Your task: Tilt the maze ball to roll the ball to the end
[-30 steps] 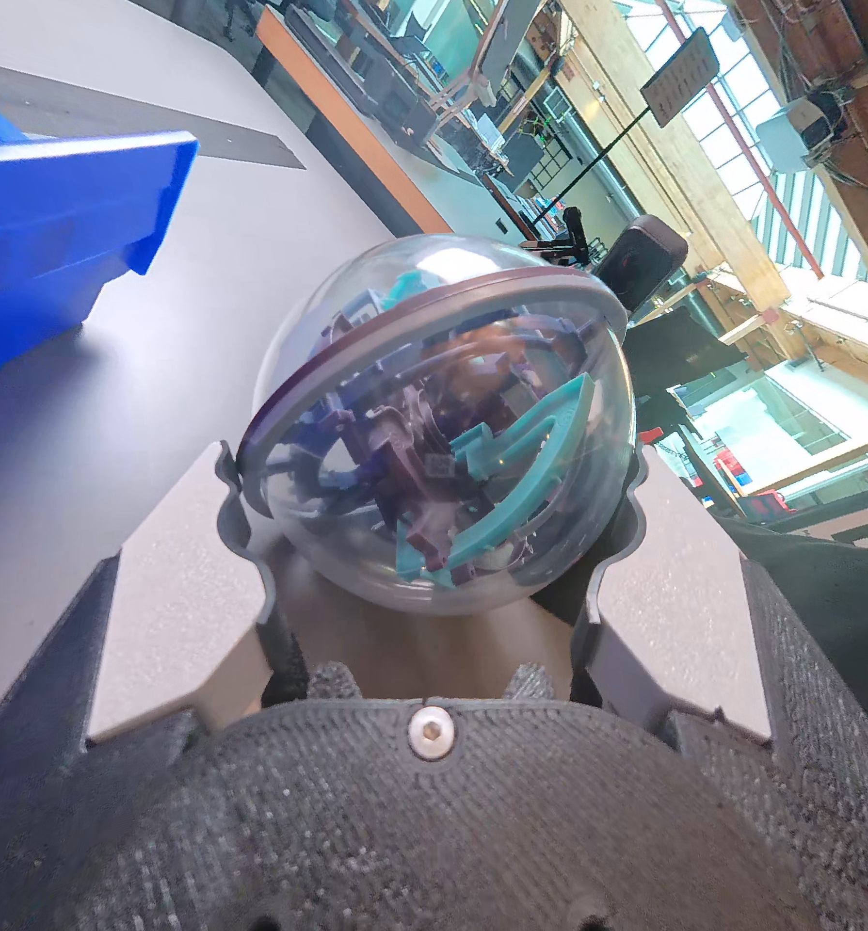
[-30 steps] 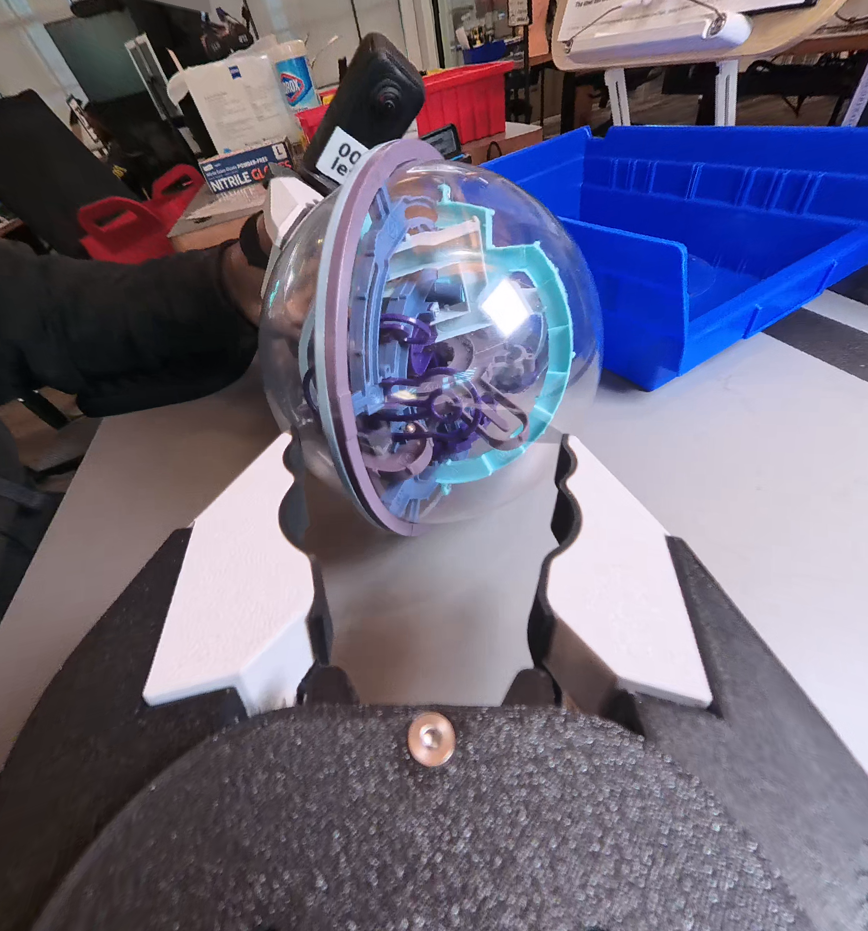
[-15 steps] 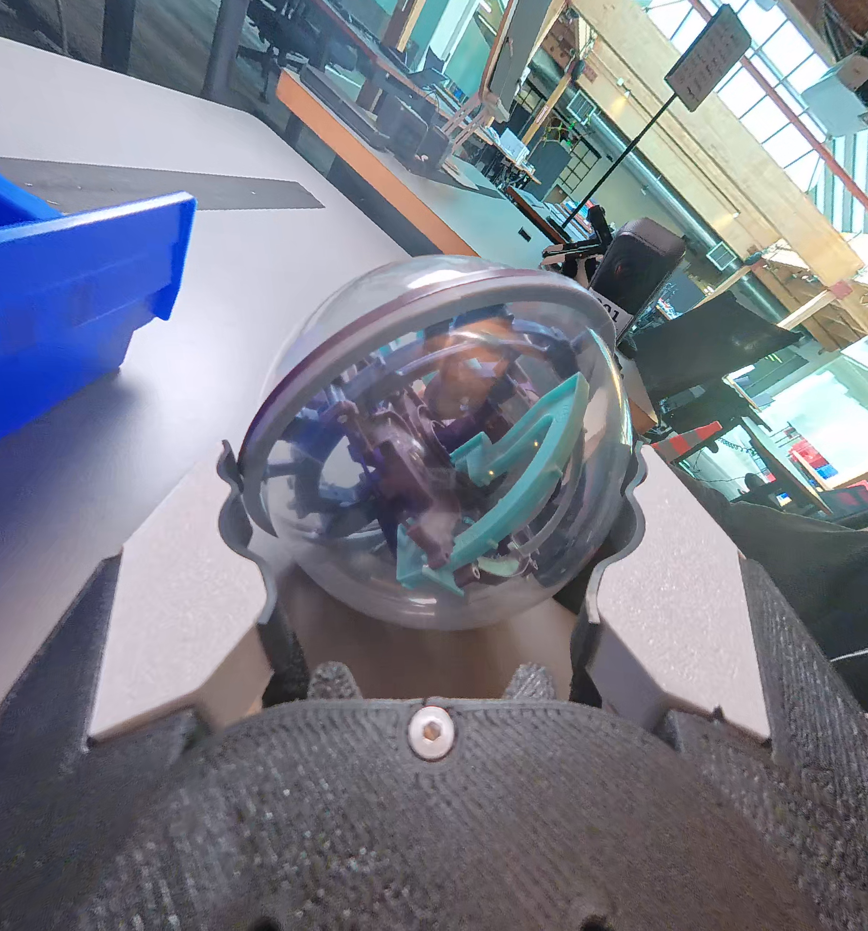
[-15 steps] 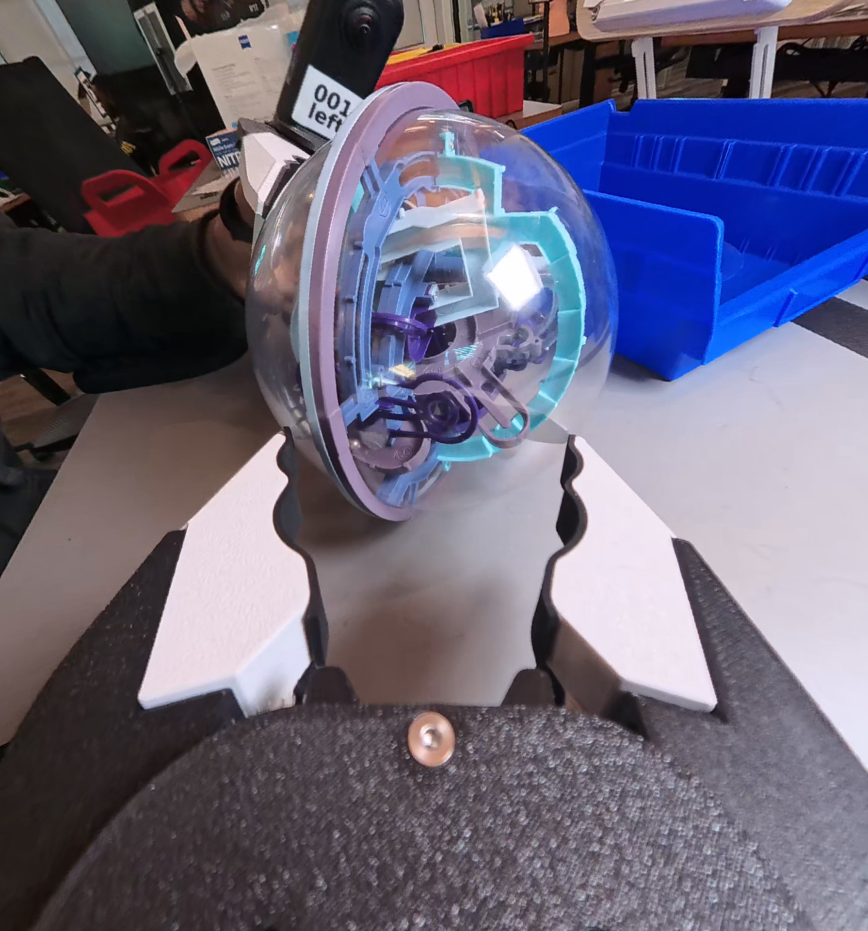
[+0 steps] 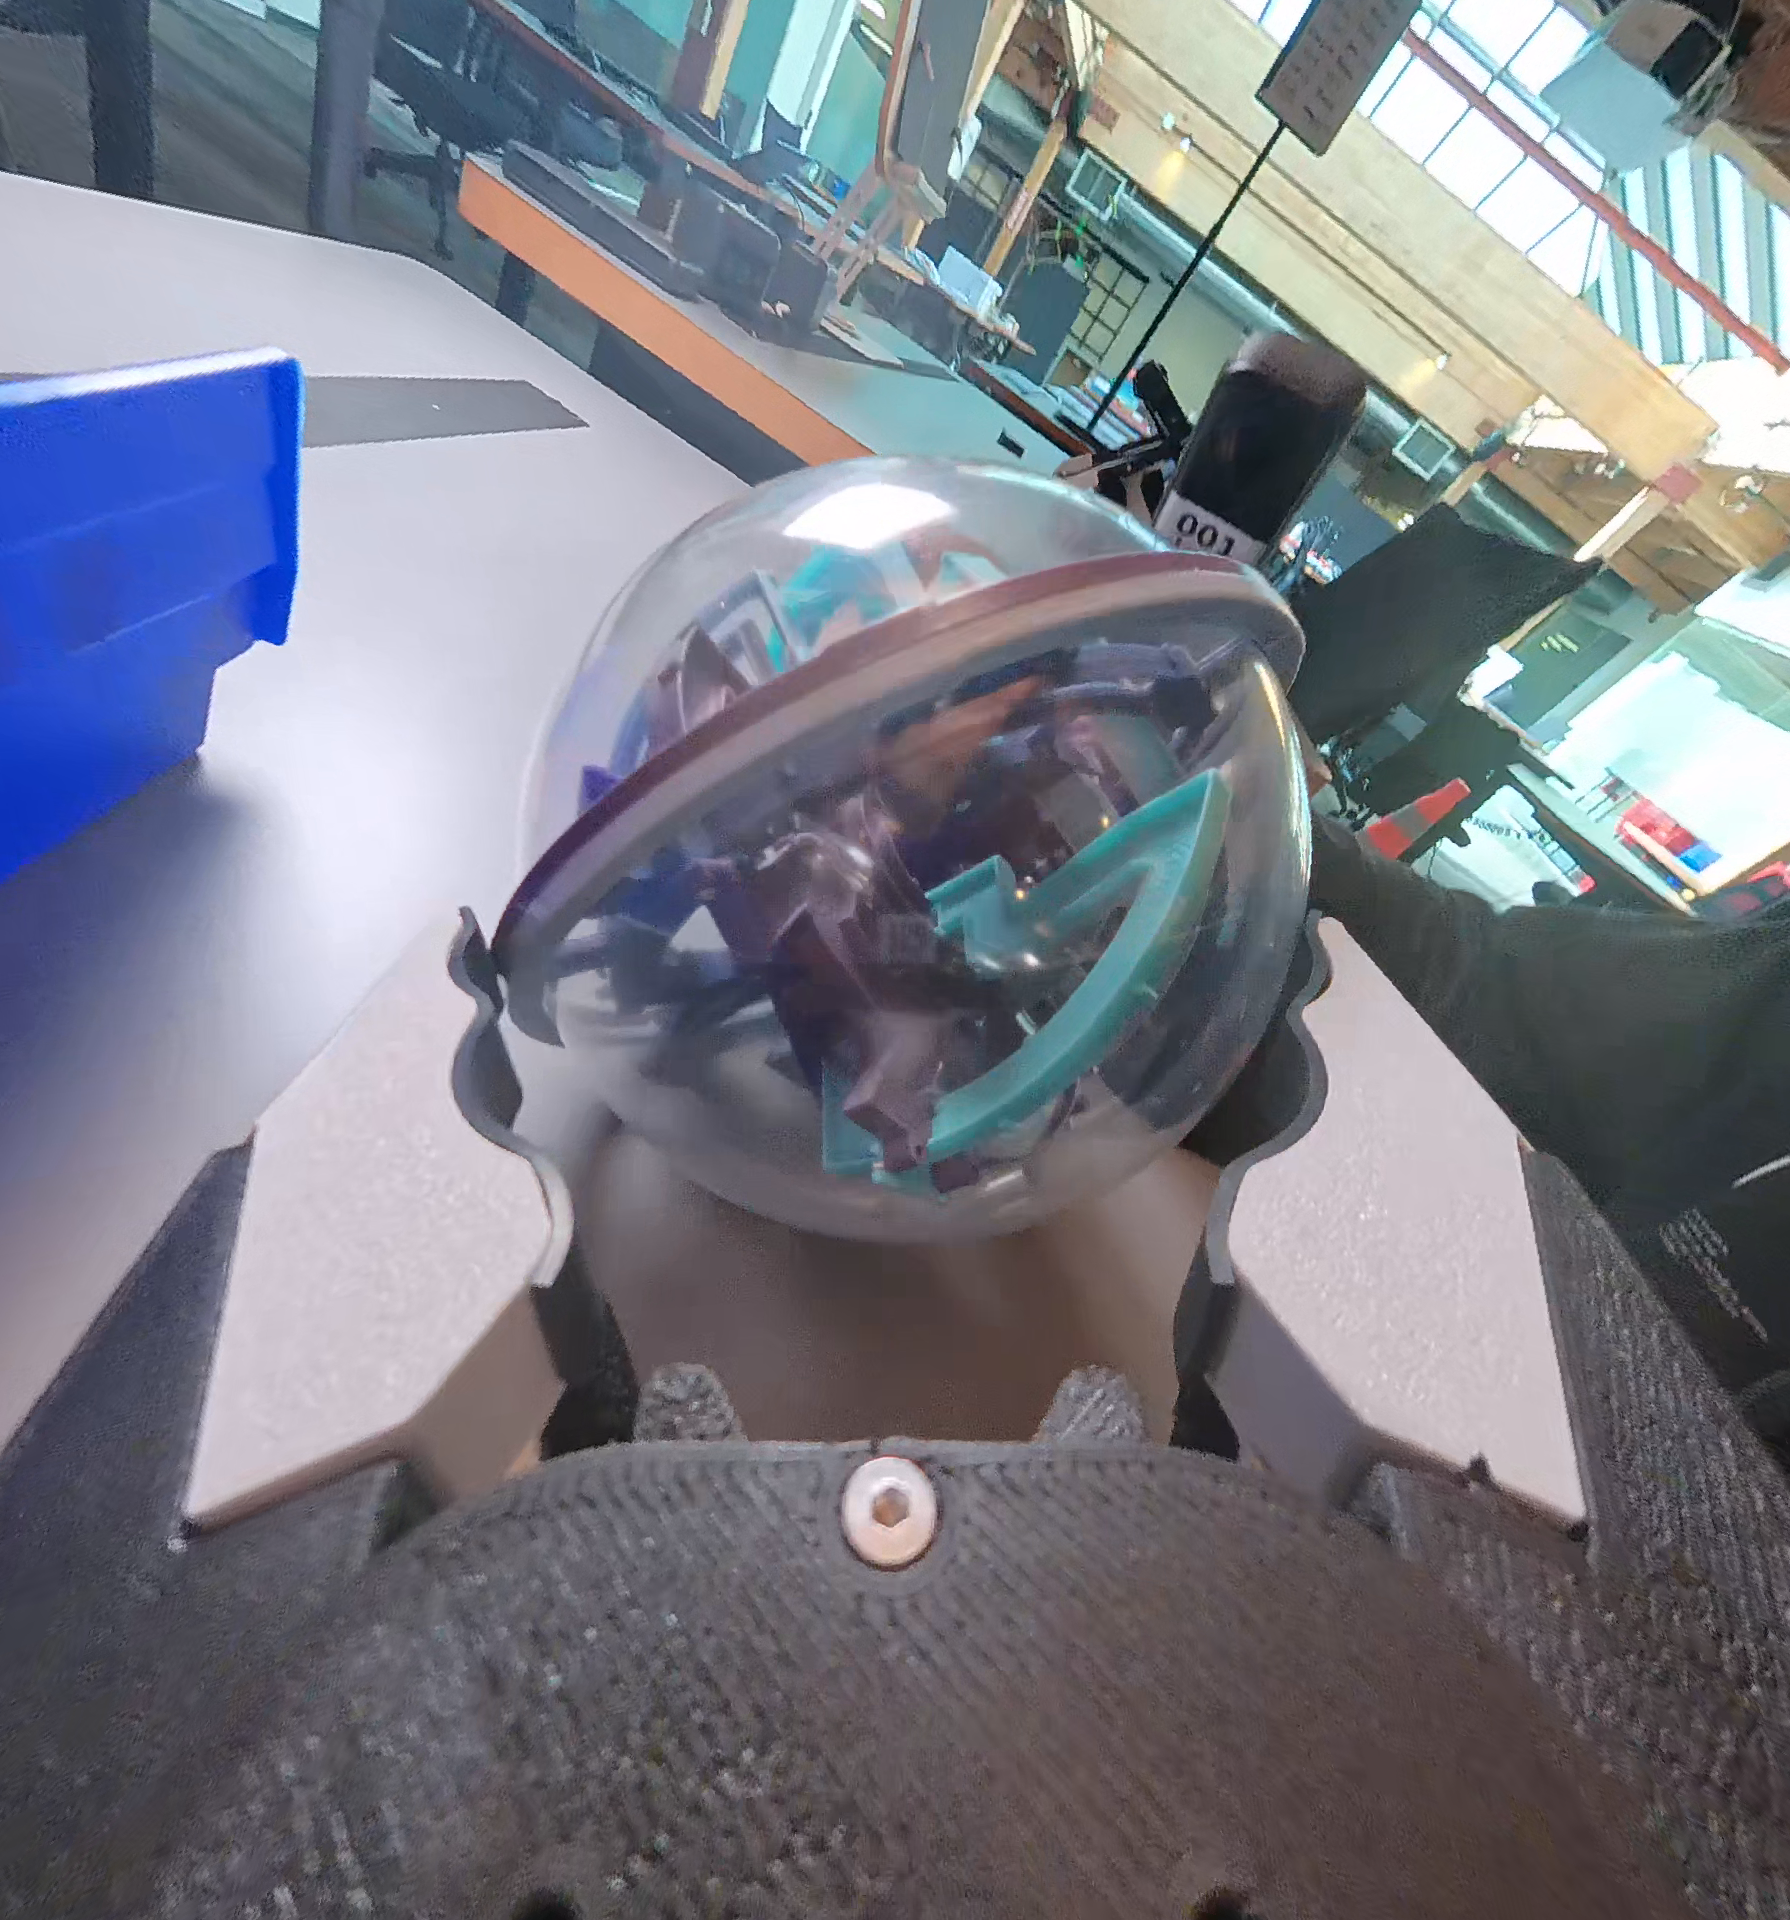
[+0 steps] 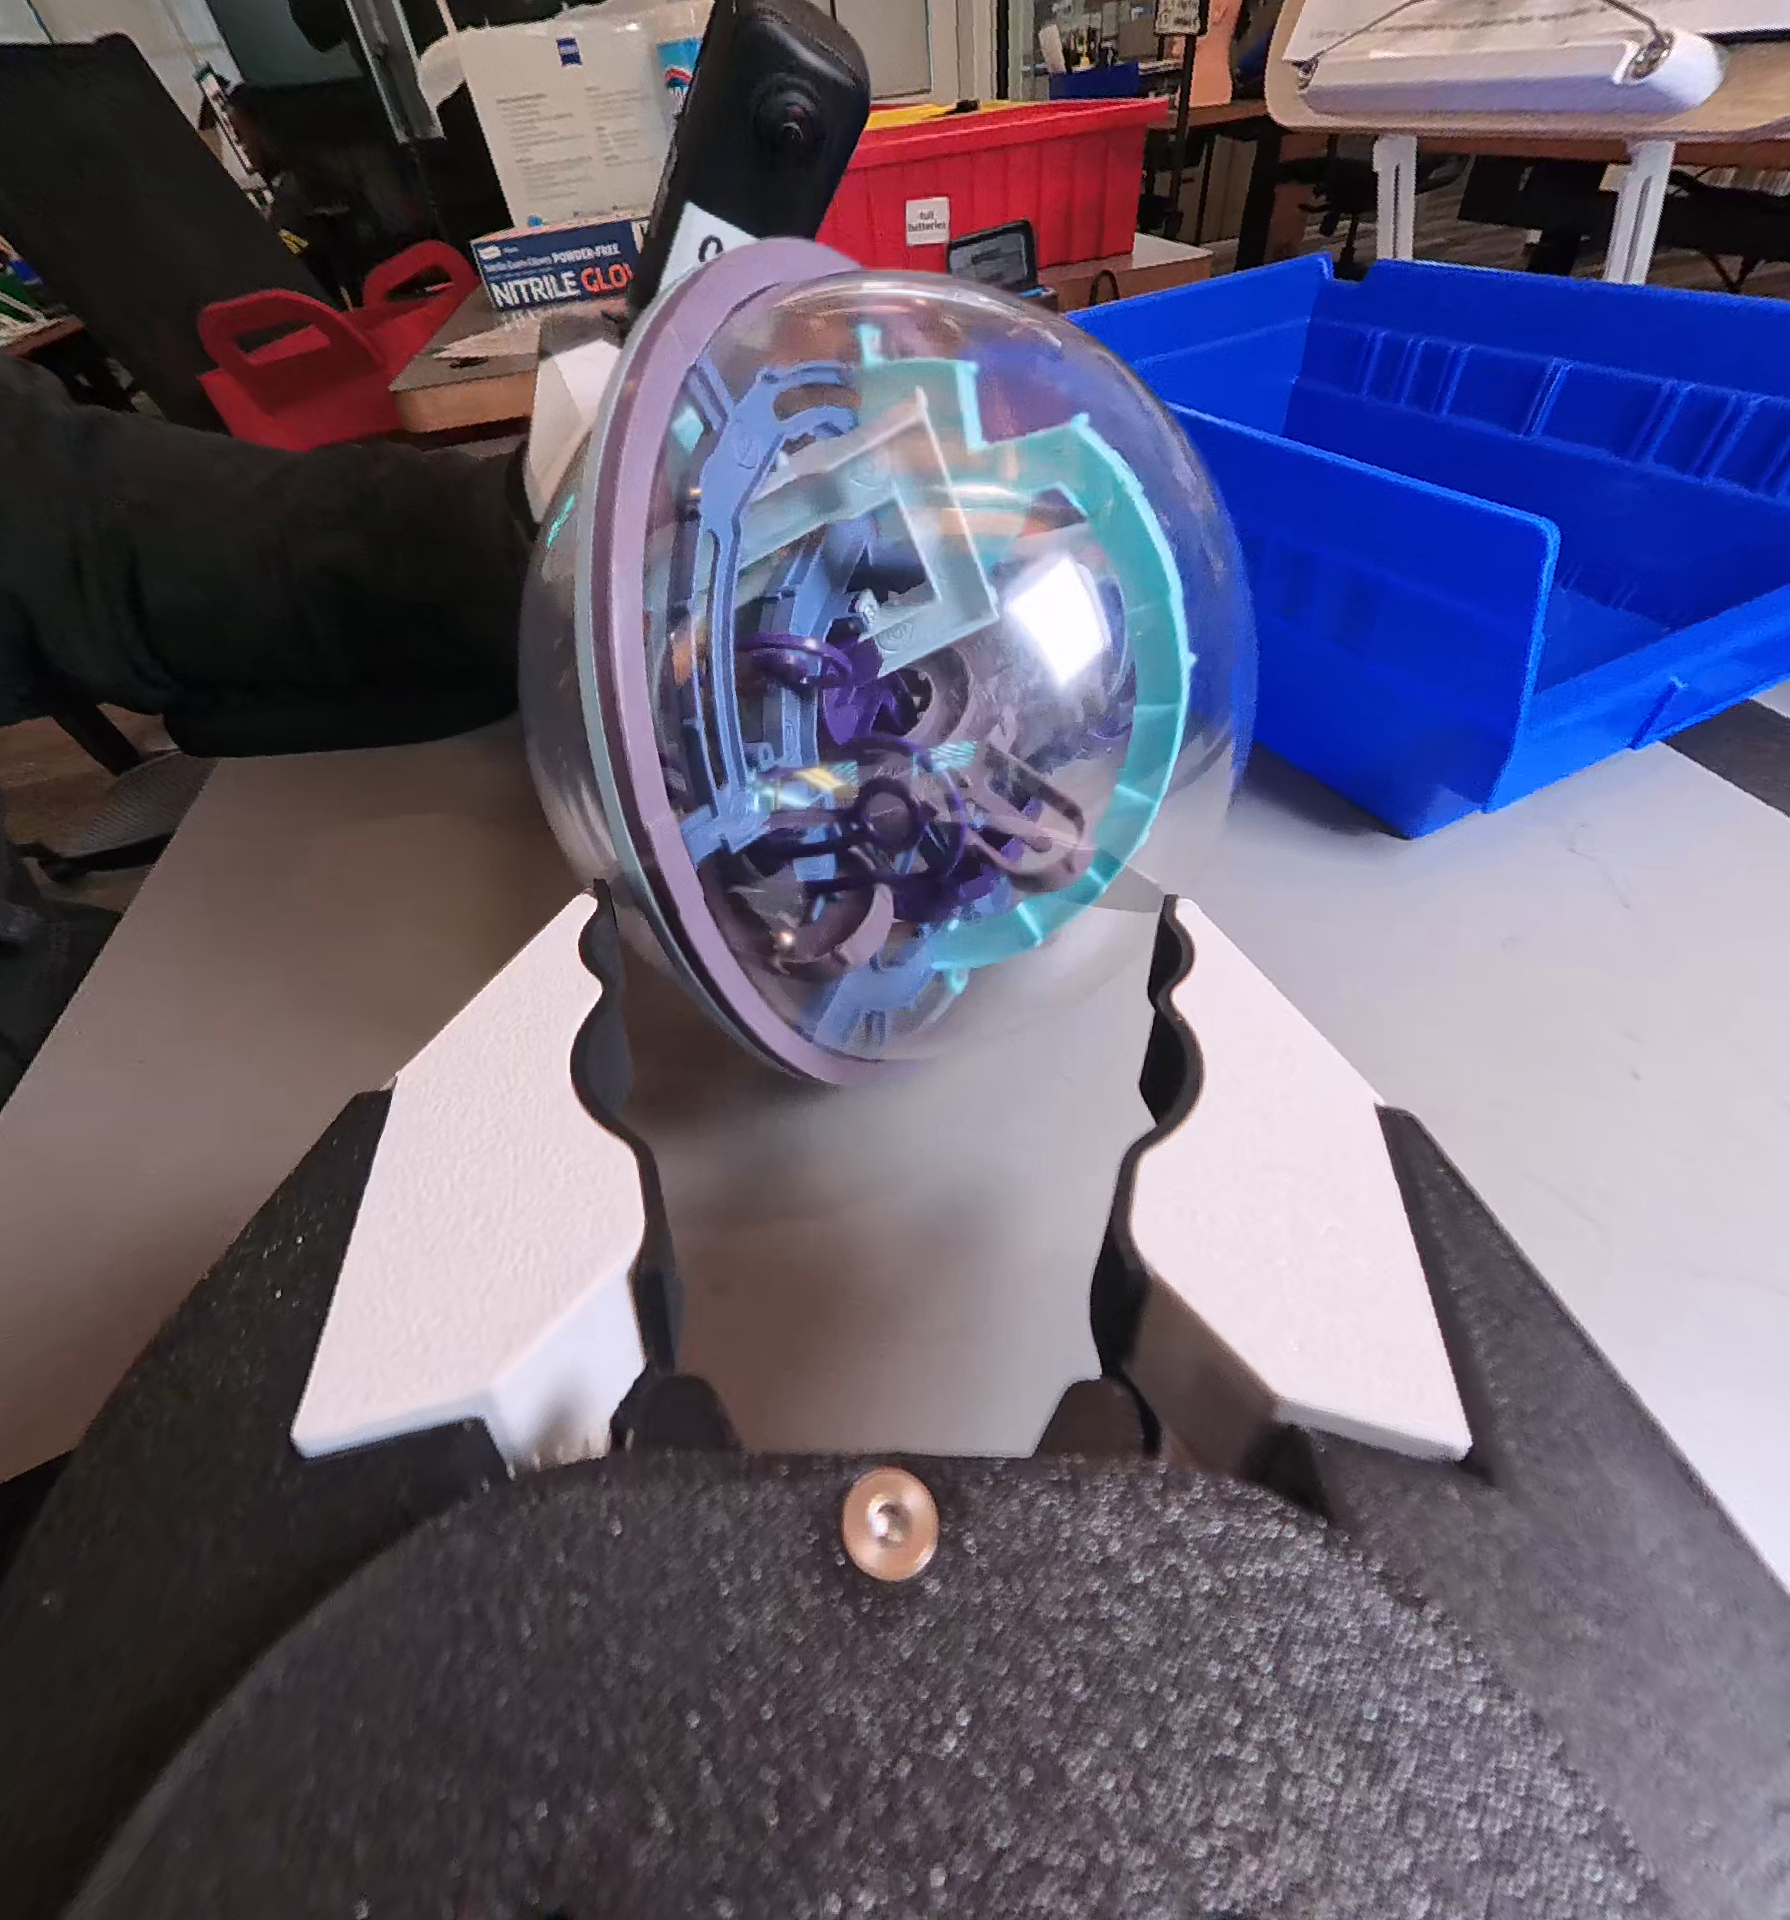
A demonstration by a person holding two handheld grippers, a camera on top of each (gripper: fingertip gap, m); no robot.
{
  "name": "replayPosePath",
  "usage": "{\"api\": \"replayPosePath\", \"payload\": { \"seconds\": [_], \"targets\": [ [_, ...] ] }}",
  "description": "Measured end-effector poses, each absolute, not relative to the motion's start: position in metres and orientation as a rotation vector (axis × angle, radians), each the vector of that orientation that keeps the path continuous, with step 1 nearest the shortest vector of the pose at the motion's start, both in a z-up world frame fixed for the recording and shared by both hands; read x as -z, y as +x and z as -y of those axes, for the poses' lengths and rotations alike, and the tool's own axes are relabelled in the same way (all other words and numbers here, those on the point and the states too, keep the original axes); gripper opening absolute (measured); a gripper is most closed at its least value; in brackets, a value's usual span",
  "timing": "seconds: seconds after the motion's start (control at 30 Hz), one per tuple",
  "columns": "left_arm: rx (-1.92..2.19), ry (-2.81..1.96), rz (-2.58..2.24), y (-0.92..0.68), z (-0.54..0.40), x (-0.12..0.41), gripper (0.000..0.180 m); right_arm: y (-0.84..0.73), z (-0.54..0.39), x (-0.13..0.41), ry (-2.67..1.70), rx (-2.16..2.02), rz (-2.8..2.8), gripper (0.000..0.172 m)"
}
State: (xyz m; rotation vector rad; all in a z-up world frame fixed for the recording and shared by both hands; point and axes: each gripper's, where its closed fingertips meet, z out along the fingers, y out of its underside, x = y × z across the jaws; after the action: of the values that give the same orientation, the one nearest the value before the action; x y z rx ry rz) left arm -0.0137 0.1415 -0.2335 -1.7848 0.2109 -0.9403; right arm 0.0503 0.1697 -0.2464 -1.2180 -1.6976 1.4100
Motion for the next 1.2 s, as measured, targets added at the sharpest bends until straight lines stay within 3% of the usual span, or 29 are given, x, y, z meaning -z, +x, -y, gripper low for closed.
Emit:
{"api": "replayPosePath", "payload": {
  "seconds": [0.57,0.83,0.97,1.1,1.2],
  "targets": [
    [0.934,-1.836,-0.294,-0.011,-0.131,0.252,0.144,0.049,-0.167,0.241,-1.197,-1.444,1.667,0.098],
    [0.925,-1.863,-0.406,-0.019,-0.118,0.258,0.134,0.046,-0.167,0.25,-1.18,-1.368,1.697,0.124],
    [0.821,-1.852,-0.422,-0.04,-0.113,0.244,0.137,0.032,-0.157,0.259,-1.176,-1.326,1.716,0.124],
    [0.663,-1.75,-0.361,-0.058,-0.115,0.199,0.139,0.022,-0.148,0.259,-1.14,-1.278,1.722,0.123],
    [0.63,-1.798,-0.422,-0.033,-0.115,0.2,0.144,0.015,-0.14,0.251,-1.105,-1.229,1.705,0.121]
  ]
}}
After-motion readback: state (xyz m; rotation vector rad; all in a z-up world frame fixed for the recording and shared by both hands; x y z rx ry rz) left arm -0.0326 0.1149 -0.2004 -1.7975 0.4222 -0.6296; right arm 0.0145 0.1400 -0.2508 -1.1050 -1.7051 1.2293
